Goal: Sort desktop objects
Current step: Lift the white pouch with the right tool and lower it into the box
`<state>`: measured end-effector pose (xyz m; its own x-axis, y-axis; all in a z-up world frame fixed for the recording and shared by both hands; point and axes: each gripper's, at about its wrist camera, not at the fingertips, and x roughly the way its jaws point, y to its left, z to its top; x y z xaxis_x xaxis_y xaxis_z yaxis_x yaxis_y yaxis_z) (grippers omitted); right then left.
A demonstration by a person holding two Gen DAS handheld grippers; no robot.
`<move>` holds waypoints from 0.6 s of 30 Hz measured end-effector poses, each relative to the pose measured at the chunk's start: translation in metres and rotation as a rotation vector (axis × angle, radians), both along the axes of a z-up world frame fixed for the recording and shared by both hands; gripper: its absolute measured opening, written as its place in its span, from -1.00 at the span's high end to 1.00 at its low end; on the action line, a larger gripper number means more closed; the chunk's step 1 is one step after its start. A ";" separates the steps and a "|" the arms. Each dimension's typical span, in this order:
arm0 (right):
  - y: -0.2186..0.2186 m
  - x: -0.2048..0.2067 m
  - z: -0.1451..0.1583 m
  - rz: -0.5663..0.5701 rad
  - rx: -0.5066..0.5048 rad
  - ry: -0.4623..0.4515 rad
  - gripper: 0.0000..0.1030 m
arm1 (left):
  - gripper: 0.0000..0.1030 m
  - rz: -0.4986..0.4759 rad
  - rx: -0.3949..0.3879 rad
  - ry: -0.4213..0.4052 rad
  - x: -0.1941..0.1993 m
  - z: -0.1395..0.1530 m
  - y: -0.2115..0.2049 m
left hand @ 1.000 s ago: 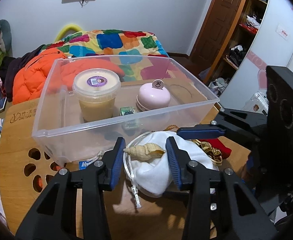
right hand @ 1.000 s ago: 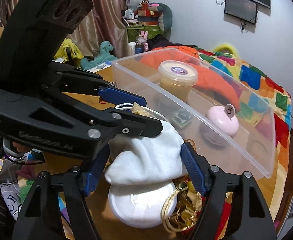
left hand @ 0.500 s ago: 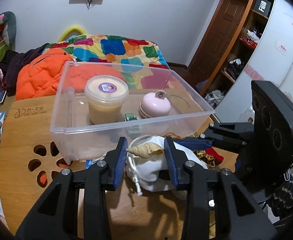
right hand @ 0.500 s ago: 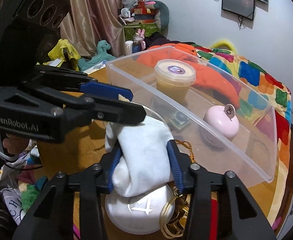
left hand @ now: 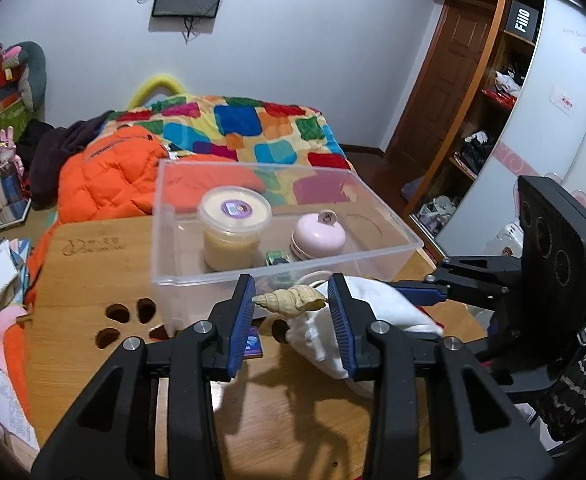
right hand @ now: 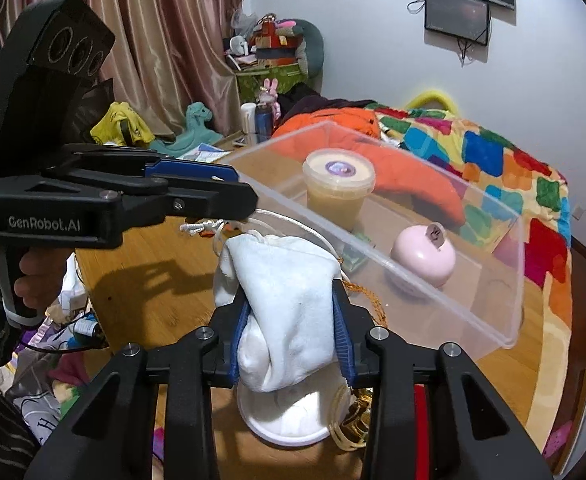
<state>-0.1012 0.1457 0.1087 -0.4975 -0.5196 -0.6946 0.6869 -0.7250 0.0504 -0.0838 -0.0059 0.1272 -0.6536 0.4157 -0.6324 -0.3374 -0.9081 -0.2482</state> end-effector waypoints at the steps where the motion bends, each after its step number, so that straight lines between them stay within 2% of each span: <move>1: 0.002 0.001 0.004 -0.002 -0.009 0.003 0.36 | 0.28 0.003 -0.002 0.005 0.001 0.002 -0.001; 5: 0.008 0.009 0.014 -0.023 -0.021 0.028 0.36 | 0.28 0.028 -0.044 0.035 0.007 0.009 -0.003; 18: 0.034 0.022 0.051 -0.085 -0.078 0.101 0.36 | 0.28 0.045 -0.061 0.043 0.012 0.014 -0.001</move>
<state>-0.0794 0.1801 0.1602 -0.6074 -0.5233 -0.5977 0.6276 -0.7773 0.0428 -0.0715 -0.0068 0.1410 -0.6981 0.3469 -0.6263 -0.3050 -0.9355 -0.1783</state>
